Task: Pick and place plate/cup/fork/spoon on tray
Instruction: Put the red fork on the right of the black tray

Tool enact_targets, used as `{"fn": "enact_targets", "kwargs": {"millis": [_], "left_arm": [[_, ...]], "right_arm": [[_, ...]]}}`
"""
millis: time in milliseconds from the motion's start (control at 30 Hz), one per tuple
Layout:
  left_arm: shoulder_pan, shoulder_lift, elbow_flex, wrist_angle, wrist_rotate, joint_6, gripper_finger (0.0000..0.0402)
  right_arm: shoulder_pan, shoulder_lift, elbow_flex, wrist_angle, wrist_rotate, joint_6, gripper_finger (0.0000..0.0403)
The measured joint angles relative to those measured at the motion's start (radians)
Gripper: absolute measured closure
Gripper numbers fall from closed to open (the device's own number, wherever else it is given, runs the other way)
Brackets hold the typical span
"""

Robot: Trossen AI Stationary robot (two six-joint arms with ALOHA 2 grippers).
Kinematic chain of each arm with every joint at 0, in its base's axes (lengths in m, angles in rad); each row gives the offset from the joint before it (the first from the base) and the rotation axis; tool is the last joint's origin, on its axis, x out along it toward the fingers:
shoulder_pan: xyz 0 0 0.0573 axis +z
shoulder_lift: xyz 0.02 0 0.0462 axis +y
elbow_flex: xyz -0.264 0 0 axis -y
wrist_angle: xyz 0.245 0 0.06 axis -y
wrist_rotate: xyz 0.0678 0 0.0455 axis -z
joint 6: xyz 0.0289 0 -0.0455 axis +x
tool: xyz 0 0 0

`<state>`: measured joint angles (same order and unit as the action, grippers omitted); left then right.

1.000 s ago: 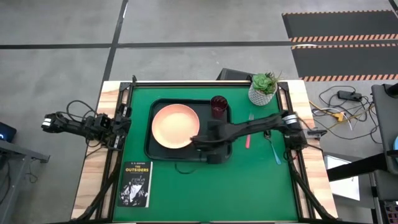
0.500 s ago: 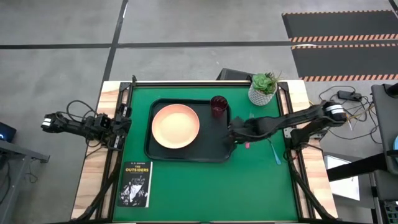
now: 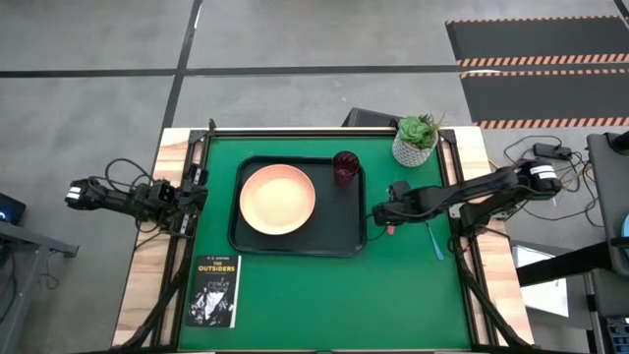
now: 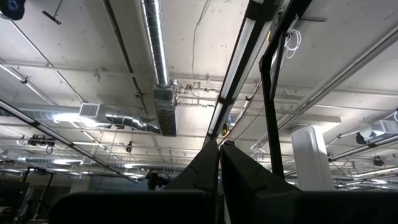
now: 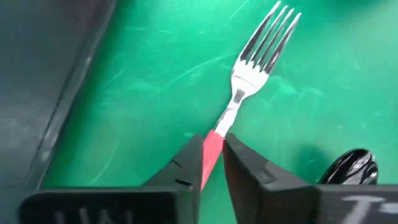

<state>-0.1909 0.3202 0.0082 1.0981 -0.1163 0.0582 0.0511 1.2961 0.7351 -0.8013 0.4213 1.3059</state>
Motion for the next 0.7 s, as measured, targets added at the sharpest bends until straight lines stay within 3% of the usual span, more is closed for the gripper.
{"fn": "enact_targets", "kwargs": {"millis": [400, 567, 700], "left_arm": [[0.000, 0.000, 0.000, 0.000, 0.000, 0.000, 0.0402], [0.000, 0.000, 0.000, 0.000, 0.000, 0.000, 0.0402], [0.000, 0.000, 0.000, 0.000, 0.000, 0.000, 0.0402]], "right_arm": [[-0.015, 0.152, -0.001, 0.007, 0.027, 0.059, 0.0232], [-0.015, 0.208, -0.001, 0.010, 0.031, 0.074, 0.0226], [-0.014, 0.224, 0.000, 0.012, 0.031, 0.085, 0.0254]]}}
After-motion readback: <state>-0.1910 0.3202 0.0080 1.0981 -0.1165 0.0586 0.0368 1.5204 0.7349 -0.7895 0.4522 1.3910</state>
